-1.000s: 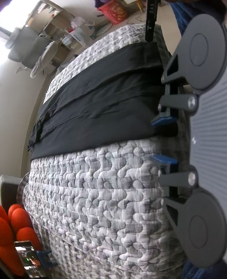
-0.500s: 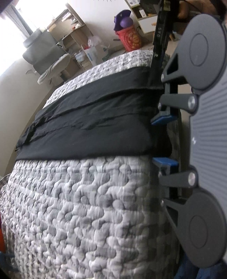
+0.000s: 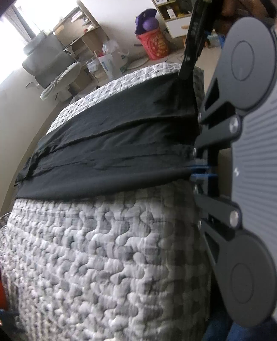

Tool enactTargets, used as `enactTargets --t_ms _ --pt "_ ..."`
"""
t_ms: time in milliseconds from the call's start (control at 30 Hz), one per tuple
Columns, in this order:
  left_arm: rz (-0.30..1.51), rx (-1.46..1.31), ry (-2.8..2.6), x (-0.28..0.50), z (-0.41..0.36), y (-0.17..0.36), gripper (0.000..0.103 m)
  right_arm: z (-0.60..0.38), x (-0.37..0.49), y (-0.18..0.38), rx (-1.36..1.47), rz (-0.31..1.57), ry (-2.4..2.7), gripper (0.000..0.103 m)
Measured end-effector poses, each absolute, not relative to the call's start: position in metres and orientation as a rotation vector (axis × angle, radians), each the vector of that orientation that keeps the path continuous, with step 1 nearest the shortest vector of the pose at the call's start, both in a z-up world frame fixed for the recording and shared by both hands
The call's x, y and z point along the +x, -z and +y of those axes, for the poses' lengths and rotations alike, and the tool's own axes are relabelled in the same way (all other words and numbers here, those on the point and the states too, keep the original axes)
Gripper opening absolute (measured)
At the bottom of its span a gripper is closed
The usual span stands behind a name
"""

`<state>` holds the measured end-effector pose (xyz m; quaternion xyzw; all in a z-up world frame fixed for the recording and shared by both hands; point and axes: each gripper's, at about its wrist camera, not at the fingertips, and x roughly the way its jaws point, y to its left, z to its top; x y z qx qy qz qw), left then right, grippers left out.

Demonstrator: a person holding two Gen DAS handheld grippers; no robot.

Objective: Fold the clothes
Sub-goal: 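Grasp the hem end of the black strip with both grippers together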

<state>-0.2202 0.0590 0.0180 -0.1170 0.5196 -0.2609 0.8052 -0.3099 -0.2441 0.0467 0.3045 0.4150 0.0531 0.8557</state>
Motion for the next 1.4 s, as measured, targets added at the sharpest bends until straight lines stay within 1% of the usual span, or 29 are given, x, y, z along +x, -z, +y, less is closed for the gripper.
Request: enactTargets --t_ms 367,633,900,1033,1167,1400 --pt "1.097 -0.207 0.571 -0.255 0.066 -0.061 0.003 -0.244 -0.356 -0.082 0.691 0.788 -0.13 0.005" --pt "1.129 -0.18 0.589 -0.291 0.086 -0.076 0.003 -0.238 -0.395 -0.093 0.747 0.811 -0.137 0.005" --pt "1.155 -0.154 0.598 -0.321 0.087 -0.08 0.003 -0.228 -0.423 -0.103 0.757 0.827 -0.147 0.005" --pt "1.148 -0.155 0.594 -0.317 0.086 -0.082 0.003 -0.228 -0.423 -0.109 0.771 0.801 -0.155 0.005" --pt "1.159 -0.228 0.563 -0.299 0.091 -0.084 0.003 -0.233 -0.411 -0.113 0.791 0.771 -0.161 0.006" --pt "1.113 -0.334 0.543 -0.258 0.09 -0.112 0.003 -0.249 -0.368 -0.127 0.848 0.695 -0.18 0.006"
